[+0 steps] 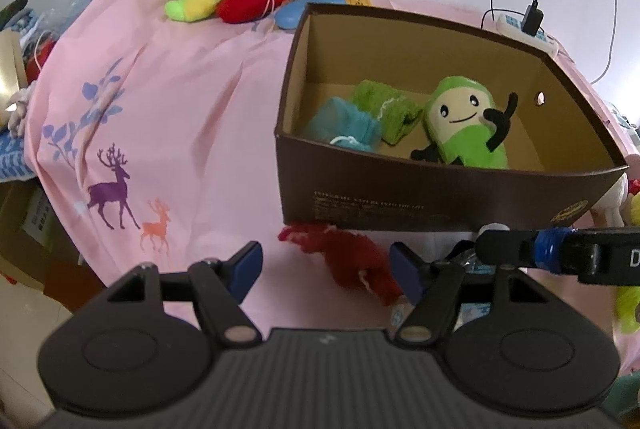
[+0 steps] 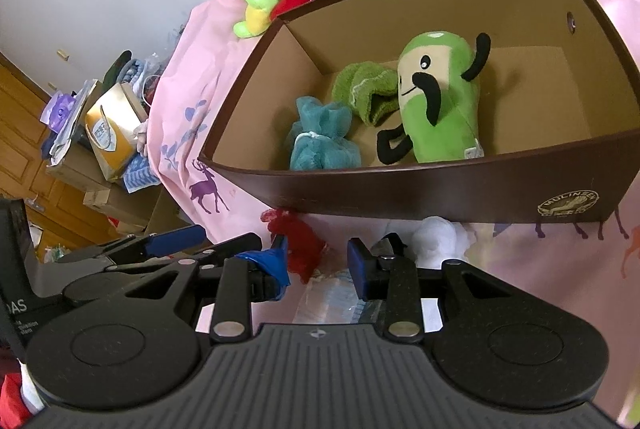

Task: Organize soft objects
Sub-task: 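Withdraw the right gripper from the box toward the red cloth, then grasp the red mesh cloth with the right gripper and lift it, then lower the red cloth into the box and open the right gripper, then withdraw the right gripper to the clear plastic bag beside the box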

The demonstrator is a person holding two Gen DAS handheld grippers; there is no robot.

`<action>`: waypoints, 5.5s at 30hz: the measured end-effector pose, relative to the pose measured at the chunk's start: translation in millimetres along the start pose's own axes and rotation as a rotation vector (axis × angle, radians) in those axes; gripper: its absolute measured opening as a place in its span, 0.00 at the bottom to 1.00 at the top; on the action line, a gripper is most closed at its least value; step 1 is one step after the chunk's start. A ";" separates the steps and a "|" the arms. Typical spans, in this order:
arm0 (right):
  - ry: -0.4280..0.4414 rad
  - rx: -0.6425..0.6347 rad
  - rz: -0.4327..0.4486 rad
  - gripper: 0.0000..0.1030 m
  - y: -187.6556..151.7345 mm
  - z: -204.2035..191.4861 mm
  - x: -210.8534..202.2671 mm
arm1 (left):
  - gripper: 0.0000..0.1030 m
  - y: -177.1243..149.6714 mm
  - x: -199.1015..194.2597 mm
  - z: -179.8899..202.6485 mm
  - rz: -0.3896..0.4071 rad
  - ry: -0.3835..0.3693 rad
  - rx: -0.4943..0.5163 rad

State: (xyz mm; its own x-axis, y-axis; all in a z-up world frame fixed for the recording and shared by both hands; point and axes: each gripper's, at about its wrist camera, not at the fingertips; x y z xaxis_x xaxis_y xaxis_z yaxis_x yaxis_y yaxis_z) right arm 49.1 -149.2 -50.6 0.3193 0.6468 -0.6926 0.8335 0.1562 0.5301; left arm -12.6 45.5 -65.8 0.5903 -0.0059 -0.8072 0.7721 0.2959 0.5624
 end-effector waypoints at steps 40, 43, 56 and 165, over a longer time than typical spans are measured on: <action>0.098 -0.034 -0.174 0.18 26.4 -10.0 92.3 | 0.61 -10.5 62.3 -33.8 -0.101 -0.303 -0.089; 0.089 -0.040 -0.189 0.19 25.0 -10.3 98.8 | 0.46 -9.6 64.6 -30.5 -0.103 -0.312 -0.054; 0.117 -0.120 -0.142 0.17 28.7 -26.6 94.0 | 0.30 -6.3 43.5 -36.0 -0.051 -0.327 -0.040; 0.066 0.090 0.173 0.16 32.7 22.7 -19.0 | 0.52 35.5 -21.6 -6.1 0.109 -0.194 0.031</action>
State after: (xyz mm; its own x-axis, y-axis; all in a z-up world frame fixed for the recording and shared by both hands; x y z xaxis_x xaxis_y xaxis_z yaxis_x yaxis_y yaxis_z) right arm 80.5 -173.3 -31.2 0.4336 0.7059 -0.5601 0.8065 -0.0269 0.5906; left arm 0.6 62.0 -29.5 0.7028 -0.1598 -0.6932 0.7060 0.2755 0.6524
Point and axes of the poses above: each gripper's, at about its wrist camera, not at the fingertips, and x roughly the way its jaws point, z to its right, y to its top, and after that the axes turned 12 degrees about -x, right-handed
